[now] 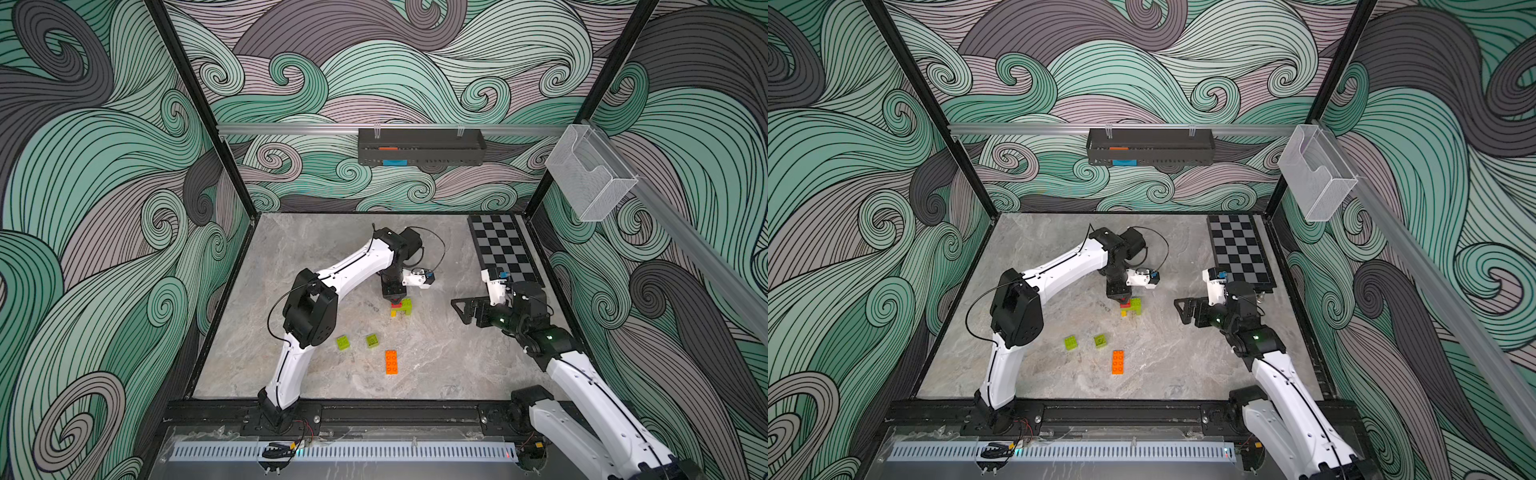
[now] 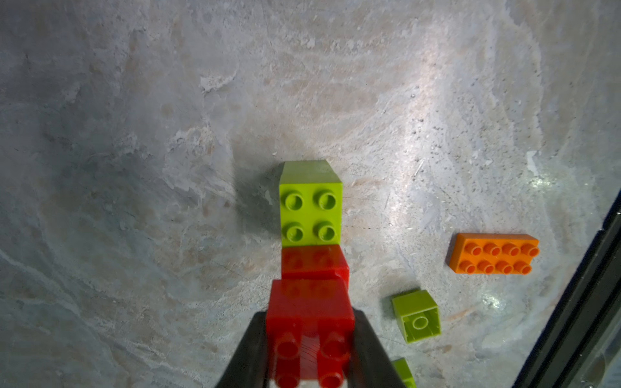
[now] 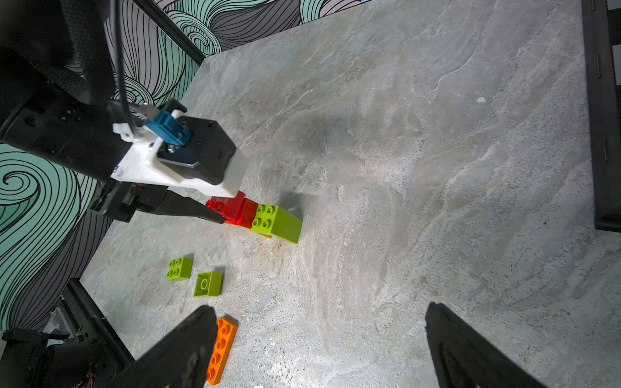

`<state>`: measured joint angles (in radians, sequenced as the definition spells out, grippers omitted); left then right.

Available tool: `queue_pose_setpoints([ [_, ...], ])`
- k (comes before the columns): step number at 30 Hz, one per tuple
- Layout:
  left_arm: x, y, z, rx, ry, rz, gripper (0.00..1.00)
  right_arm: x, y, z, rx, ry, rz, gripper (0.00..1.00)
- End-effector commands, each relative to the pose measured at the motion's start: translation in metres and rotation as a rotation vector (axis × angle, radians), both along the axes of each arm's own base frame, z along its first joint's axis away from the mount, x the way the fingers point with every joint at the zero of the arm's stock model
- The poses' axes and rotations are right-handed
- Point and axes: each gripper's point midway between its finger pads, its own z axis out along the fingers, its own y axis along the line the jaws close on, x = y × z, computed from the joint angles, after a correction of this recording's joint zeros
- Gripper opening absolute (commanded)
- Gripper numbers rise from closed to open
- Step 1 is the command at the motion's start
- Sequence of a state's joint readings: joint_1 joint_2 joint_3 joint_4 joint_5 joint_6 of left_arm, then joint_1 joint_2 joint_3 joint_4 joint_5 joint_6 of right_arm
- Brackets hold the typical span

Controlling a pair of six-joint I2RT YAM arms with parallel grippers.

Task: Assemble a giraffe with lego
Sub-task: Assemble the lego brick with the lego brick.

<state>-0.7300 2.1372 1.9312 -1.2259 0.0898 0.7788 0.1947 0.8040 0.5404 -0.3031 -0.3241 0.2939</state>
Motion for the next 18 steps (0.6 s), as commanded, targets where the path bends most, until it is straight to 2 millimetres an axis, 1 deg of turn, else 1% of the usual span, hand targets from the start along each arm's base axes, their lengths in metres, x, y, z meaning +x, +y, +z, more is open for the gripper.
queue_pose_setpoints([
  [1, -0.011, 0.002, -0.003, 0.014, 0.048, -0.023, 0.00, 0.001, 0.001, 0.000, 0.004, -0.009, 0.007, 0.99],
  [7, -0.005, -0.001, -0.012, 0.023, 0.044, -0.018, 0.00, 0.001, 0.001, 0.000, 0.007, -0.010, 0.008, 0.99],
  [18, -0.008, -0.002, -0.029, 0.028, 0.044, -0.022, 0.00, 0.002, 0.001, -0.003, 0.004, 0.002, 0.008, 0.99],
])
